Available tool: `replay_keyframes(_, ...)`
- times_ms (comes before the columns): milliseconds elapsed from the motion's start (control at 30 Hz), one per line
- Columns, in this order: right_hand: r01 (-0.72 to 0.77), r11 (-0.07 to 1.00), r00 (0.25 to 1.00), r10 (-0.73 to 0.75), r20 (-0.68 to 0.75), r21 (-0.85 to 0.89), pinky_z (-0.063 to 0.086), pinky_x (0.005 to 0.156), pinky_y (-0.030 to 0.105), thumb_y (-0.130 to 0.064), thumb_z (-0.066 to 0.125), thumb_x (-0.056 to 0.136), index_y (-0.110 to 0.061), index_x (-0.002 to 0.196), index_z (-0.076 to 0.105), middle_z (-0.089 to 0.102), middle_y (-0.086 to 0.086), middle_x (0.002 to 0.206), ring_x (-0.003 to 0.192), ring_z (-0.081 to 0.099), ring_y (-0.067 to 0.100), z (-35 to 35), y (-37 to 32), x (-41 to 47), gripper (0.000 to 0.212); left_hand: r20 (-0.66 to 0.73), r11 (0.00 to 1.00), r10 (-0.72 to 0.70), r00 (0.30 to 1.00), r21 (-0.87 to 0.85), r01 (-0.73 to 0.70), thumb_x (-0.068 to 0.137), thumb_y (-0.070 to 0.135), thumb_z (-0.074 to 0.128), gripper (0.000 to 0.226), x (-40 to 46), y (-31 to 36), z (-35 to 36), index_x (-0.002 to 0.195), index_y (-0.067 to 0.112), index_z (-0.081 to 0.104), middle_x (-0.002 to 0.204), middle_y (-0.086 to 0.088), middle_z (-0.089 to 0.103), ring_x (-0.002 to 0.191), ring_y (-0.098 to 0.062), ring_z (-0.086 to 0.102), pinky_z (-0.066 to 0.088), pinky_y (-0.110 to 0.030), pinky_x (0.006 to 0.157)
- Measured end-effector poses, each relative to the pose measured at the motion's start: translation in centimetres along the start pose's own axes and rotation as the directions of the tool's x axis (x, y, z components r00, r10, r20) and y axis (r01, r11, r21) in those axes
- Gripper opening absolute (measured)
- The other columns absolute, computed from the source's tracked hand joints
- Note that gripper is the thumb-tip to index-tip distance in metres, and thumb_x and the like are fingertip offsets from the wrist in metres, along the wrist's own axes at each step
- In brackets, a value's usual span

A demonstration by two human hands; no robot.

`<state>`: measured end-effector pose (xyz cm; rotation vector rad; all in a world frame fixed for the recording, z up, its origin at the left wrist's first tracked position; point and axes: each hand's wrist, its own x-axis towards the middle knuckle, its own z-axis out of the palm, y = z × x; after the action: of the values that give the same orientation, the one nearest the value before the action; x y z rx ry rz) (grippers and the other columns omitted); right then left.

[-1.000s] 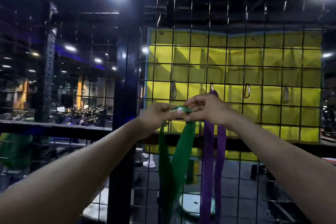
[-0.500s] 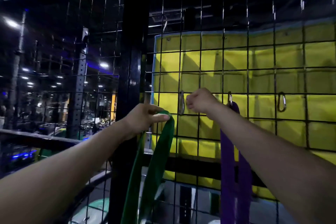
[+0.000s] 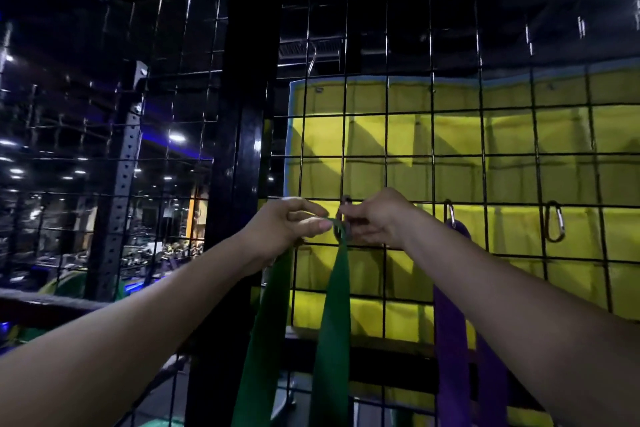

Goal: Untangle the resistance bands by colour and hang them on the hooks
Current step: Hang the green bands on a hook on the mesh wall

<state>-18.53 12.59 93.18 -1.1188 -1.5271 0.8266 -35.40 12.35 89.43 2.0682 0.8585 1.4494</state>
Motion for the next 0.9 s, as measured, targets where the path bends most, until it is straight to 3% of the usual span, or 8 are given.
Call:
replay_keyframes(133, -0.022, 0.999, 1.000, 0.022, -0.015, -0.042, 0.052, 0.052, 0.030, -0.019, 0.068, 0.084, -0.004, 0.078, 0.053, 0.059, 0.014, 0.071, 0.056, 0.058, 0.022, 0.7, -0.5, -0.6, 0.022, 0.005, 0.999, 0.005, 1.000, -0.037, -0.005, 0.075, 0.015, 0.071, 0.021, 0.8, -0.4, 0.2, 0.094, 0.016, 0.065, 0.092, -0.003, 0.071, 0.086, -0.008, 0.066, 0.048, -0.018, 0.077)
replay_keyframes(233, -0.018, 0.995, 0.998, 0.011, -0.069, -0.096, 0.048, 0.051, 0.031, -0.024, 0.071, 0.082, -0.004, 0.084, 0.051, 0.054, 0.012, 0.062, 0.043, 0.054, 0.019, 1.4, -0.5, -0.1, 0.028, 0.017, 1.000, 0.018, 1.000, -0.025, -0.017, 0.076, 0.015, 0.071, 0.022, 1.1, -0.6, 0.1, 0.097, 0.015, 0.066, 0.094, -0.002, 0.071, 0.086, -0.004, 0.067, 0.050, -0.014, 0.074)
replay_keyframes(367, -0.035, 0.997, 0.995, 0.027, -0.098, -0.075, 0.054, 0.071, 0.039, -0.022, 0.072, 0.081, -0.003, 0.089, 0.053, 0.061, 0.016, 0.074, 0.061, 0.061, 0.027, 2.0, -0.4, 0.3, 0.028, 0.037, 0.999, 0.027, 0.999, -0.035, -0.026, 0.071, 0.019, 0.073, 0.022, 1.2, -1.0, -0.5, 0.092, 0.016, 0.067, 0.087, 0.003, 0.071, 0.081, 0.000, 0.067, 0.048, -0.014, 0.074)
replay_keyframes(600, -0.099, 0.993, 0.994, 0.096, -0.056, -0.063, 0.045, 0.034, 0.021, -0.013, 0.065, 0.086, -0.003, 0.074, 0.049, 0.053, 0.011, 0.065, 0.045, 0.054, 0.019, 1.8, -1.1, 0.1, 0.022, 0.065, 0.998, 0.057, 0.996, -0.037, -0.055, 0.076, 0.016, 0.070, 0.015, 1.4, -1.3, -0.4, 0.091, 0.017, 0.069, 0.084, 0.005, 0.071, 0.075, 0.006, 0.066, 0.047, -0.008, 0.067)
replay_keyframes(700, -0.074, 0.988, 0.995, 0.065, -0.072, -0.136, 0.047, 0.038, 0.022, -0.015, 0.064, 0.087, -0.005, 0.074, 0.049, 0.052, 0.008, 0.066, 0.050, 0.054, 0.016, 1.7, -1.1, 0.4, 0.022, 0.062, 0.995, 0.075, 0.995, -0.071, -0.071, 0.077, 0.014, 0.069, 0.014, 1.8, -1.4, -0.1, 0.091, 0.014, 0.069, 0.083, 0.003, 0.071, 0.074, 0.003, 0.065, 0.049, -0.011, 0.068)
replay_keyframes(800, -0.027, 0.982, 0.994, 0.007, -0.109, -0.184, 0.049, 0.047, 0.027, -0.017, 0.065, 0.086, -0.003, 0.082, 0.055, 0.057, 0.010, 0.071, 0.061, 0.058, 0.021, 1.6, -0.9, 0.6, 0.018, 0.044, 0.994, 0.062, 0.997, -0.092, -0.057, 0.076, 0.016, 0.070, 0.018, 2.3, -1.4, 0.2, 0.093, 0.012, 0.069, 0.093, -0.009, 0.071, 0.083, -0.011, 0.064, 0.049, -0.026, 0.078)
replay_keyframes(900, -0.008, 0.978, 0.989, -0.022, -0.144, -0.210, 0.037, 0.030, 0.015, -0.018, 0.067, 0.085, -0.006, 0.075, 0.051, 0.060, 0.010, 0.072, 0.051, 0.058, 0.019, 1.3, -0.5, 1.0, 0.022, 0.011, 0.990, 0.054, 0.998, -0.131, -0.052, 0.077, 0.014, 0.069, 0.019, 2.8, -1.4, 0.3, 0.095, 0.008, 0.067, 0.096, -0.017, 0.070, 0.077, -0.013, 0.063, 0.046, -0.029, 0.073)
